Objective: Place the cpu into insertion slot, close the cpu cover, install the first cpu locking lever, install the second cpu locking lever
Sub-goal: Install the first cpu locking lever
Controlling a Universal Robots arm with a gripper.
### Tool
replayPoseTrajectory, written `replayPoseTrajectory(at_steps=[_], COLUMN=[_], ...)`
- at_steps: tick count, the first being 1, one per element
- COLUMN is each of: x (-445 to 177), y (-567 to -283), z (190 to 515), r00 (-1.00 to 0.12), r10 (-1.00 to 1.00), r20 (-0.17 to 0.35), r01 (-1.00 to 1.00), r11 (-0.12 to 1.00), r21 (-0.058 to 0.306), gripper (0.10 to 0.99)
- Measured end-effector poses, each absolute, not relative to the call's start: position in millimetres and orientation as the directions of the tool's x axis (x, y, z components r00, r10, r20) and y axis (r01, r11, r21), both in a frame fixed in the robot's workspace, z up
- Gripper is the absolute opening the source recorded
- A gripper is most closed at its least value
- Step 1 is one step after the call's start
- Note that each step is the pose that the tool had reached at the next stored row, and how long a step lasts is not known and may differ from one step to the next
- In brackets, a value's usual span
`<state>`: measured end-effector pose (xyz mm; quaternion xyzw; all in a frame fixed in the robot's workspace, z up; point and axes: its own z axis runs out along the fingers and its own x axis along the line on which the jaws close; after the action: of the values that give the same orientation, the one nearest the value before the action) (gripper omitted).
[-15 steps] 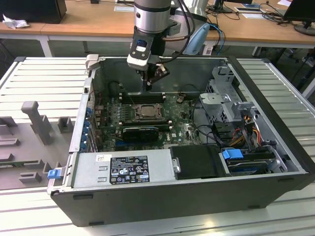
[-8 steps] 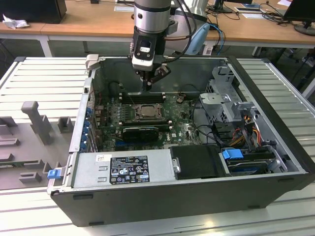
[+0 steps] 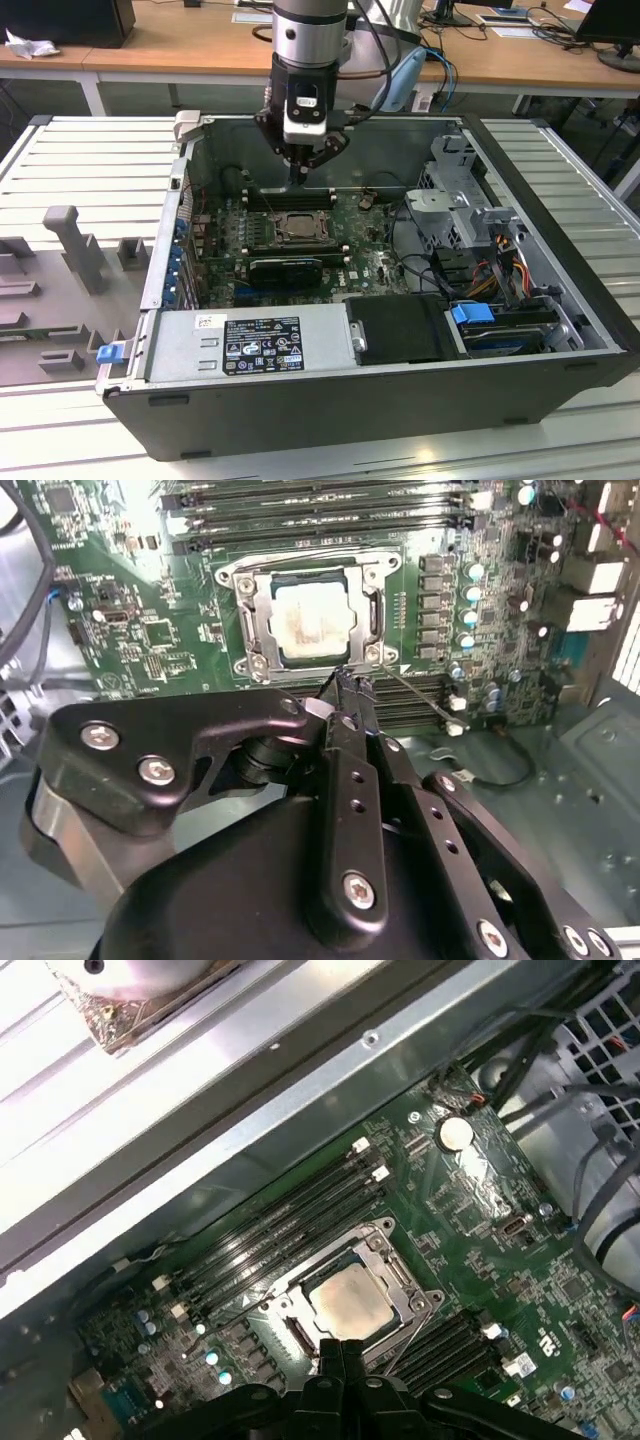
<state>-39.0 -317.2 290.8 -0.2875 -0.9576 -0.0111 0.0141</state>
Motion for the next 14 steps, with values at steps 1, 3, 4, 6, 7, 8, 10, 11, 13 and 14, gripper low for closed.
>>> replayPoseTrajectory(at_steps=[1, 3, 4, 6, 7, 8, 10, 11, 13, 14], x=[-39.0, -39.0, -39.0, -39.0, -39.0, -39.0, -38.9, -39.0, -39.0, -39.0], y=[-317.2, -317.2, -317.2, -317.2, -317.2, -317.2, -317.2, -317.1, -317.2, -317.2], z=[290.8, 290.8, 290.8, 290.8, 290.8, 290.8, 290.7, 290.6, 290.5, 290.5], r00=[-0.842, -0.859, -0.866, -0.883, -0.890, -0.900, -0.921, -0.936, -0.949, -0.959], r10=[0.538, 0.510, 0.498, 0.467, 0.455, 0.435, 0.388, 0.352, 0.314, 0.281], r20=[0.033, 0.033, 0.033, 0.033, 0.033, 0.033, 0.033, 0.033, 0.033, 0.033], r01=[0.538, 0.511, 0.499, 0.468, 0.455, 0.436, 0.389, 0.352, 0.315, 0.281], r11=[0.843, 0.859, 0.867, 0.884, 0.890, 0.900, 0.921, 0.936, 0.949, 0.959], r21=[0.013, 0.013, 0.013, 0.013, 0.013, 0.013, 0.013, 0.013, 0.013, 0.013], gripper=[0.106, 0.106, 0.106, 0.106, 0.106, 0.106, 0.106, 0.106, 0.106, 0.106])
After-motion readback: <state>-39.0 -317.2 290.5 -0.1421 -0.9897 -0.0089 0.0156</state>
